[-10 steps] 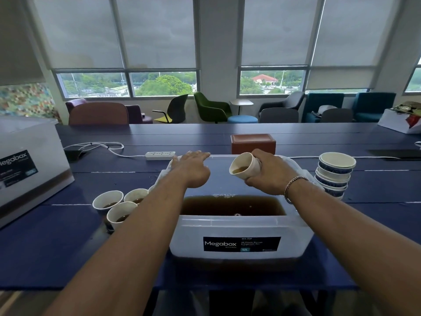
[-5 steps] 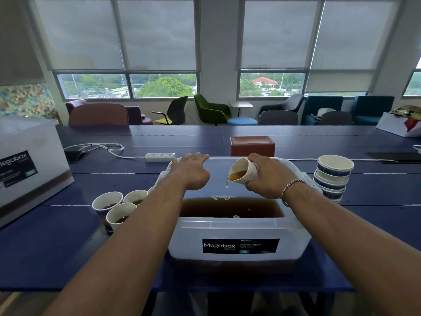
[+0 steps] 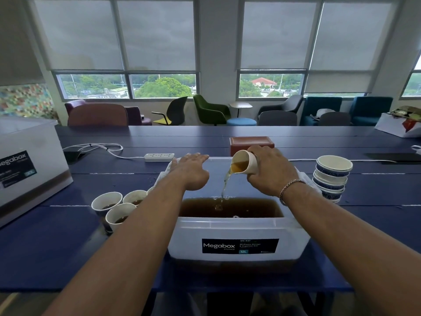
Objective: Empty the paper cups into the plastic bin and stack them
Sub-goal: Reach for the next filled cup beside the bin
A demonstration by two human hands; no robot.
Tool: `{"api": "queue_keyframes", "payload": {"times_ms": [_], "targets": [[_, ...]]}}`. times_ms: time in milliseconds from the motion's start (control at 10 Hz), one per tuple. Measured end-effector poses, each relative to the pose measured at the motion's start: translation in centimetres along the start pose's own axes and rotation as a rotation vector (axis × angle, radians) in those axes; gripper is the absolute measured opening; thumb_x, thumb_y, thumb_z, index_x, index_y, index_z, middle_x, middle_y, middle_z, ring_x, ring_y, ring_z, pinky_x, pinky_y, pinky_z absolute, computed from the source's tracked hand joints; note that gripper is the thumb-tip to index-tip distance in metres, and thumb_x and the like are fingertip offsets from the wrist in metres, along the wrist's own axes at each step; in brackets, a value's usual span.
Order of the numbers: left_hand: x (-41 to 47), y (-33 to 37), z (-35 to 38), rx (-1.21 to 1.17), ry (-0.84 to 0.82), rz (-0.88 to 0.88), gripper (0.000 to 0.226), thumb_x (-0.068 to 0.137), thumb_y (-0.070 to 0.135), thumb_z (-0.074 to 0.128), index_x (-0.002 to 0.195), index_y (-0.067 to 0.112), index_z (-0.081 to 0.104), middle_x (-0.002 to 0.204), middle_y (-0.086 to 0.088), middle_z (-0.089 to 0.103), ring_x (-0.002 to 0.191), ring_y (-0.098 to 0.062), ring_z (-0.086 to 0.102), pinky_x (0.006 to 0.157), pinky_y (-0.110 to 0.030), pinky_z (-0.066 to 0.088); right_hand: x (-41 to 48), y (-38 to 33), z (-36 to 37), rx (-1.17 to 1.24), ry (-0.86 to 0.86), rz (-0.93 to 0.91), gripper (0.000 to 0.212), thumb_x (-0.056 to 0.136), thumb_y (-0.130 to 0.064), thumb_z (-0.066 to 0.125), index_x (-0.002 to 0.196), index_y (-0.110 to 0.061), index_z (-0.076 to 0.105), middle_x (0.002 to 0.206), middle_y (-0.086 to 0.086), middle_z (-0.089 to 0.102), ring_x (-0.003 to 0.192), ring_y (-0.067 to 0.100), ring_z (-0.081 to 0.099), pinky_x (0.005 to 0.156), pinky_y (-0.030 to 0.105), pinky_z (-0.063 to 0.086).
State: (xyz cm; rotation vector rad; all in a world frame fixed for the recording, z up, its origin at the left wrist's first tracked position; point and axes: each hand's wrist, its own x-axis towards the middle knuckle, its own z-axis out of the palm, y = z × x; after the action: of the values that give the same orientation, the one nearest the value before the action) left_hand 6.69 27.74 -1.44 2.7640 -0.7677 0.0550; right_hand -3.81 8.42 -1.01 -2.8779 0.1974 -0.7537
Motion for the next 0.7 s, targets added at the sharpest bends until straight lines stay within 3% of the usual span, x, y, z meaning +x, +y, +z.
{"api": "queue_keyframes", "payload": {"times_ms": [700], "targets": [[-0.15, 0.19, -0.15, 0.003, -0.007, 0.001, 0.061, 0.1, 0.027, 0.047, 0.155, 0.032, 0.02, 0.165, 0.002, 0.013, 0.152, -0.023, 0.006, 0.122, -0.054, 0.007, -0.07, -0.26, -0.38, -0.061, 0.04, 0.017, 0.062, 0.079, -0.034, 0.075, 0.131, -0.027, 0.044, 0.128, 0.003, 0.054, 0.115, 0.023, 0.05, 0.094, 0.042, 0.047]]}}
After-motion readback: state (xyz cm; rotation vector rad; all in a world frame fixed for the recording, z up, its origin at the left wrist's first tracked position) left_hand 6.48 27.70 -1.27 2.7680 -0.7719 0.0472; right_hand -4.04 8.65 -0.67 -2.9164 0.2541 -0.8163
